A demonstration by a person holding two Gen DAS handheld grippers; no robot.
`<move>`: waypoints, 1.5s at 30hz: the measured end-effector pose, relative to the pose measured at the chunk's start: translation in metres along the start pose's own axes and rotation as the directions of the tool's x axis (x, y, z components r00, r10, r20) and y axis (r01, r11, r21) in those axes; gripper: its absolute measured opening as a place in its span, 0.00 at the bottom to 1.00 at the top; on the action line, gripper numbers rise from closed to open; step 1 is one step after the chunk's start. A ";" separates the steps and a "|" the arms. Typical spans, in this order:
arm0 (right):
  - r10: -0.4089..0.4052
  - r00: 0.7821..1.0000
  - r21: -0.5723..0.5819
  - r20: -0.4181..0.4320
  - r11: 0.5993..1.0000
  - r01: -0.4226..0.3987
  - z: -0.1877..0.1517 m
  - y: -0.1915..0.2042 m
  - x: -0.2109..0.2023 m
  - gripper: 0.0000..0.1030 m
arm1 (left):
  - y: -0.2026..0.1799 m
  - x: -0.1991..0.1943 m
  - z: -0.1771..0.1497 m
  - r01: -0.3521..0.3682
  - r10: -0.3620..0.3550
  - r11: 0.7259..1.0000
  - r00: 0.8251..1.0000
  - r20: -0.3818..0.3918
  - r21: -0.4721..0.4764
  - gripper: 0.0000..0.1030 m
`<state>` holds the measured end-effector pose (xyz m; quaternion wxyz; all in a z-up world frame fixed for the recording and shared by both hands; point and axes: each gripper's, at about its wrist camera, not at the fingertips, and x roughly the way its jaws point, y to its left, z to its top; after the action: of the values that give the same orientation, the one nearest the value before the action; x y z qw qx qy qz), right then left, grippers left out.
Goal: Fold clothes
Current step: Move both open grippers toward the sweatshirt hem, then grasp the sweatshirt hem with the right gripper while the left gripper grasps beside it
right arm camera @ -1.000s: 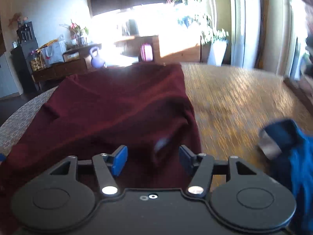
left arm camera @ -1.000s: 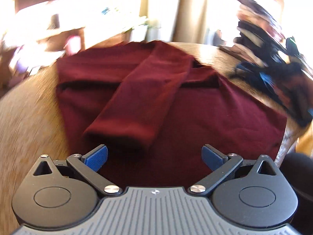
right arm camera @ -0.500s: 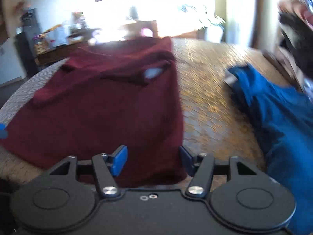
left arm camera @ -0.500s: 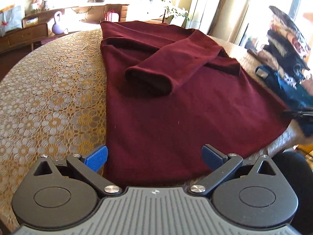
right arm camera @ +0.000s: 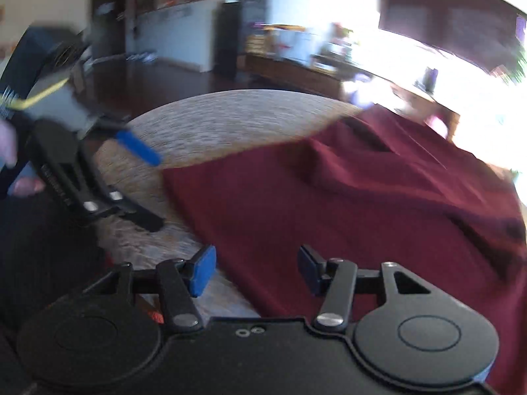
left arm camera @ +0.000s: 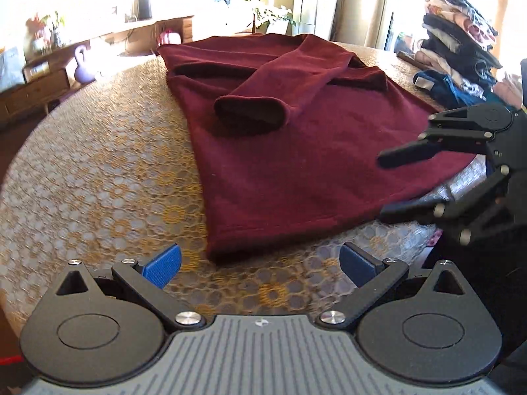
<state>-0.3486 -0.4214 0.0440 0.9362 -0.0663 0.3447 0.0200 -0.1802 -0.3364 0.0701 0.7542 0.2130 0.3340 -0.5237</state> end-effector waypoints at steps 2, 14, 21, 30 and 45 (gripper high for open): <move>0.009 1.000 -0.052 -0.007 0.999 -0.010 0.006 0.015 0.013 1.00 | 0.006 -0.002 -0.001 0.012 -0.012 1.000 1.000 0.005 0.001 1.00; -0.043 0.999 -0.065 0.013 0.997 0.044 0.042 0.022 0.044 1.00 | 0.017 -0.003 0.001 0.034 -0.036 0.998 0.999 0.041 0.056 1.00; -0.055 0.998 0.115 0.042 0.992 0.050 0.053 -0.018 0.033 1.00 | 0.012 -0.001 0.016 -0.036 0.023 0.990 0.995 0.097 0.137 1.00; 0.001 0.999 0.123 0.040 0.992 -0.006 0.050 -0.015 0.035 1.00 | 0.023 0.010 0.020 -0.106 0.102 0.993 0.992 0.078 0.053 0.77; -0.005 0.991 -0.126 0.133 0.992 0.021 0.037 0.051 0.023 1.00 | 0.048 0.006 0.026 0.114 -0.099 0.971 0.992 0.079 -0.212 0.09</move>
<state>-0.3116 -0.3658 0.0510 0.9510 -0.1264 0.2793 0.0401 -0.1268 -0.3401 0.0821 0.7547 0.0935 0.3740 -0.5308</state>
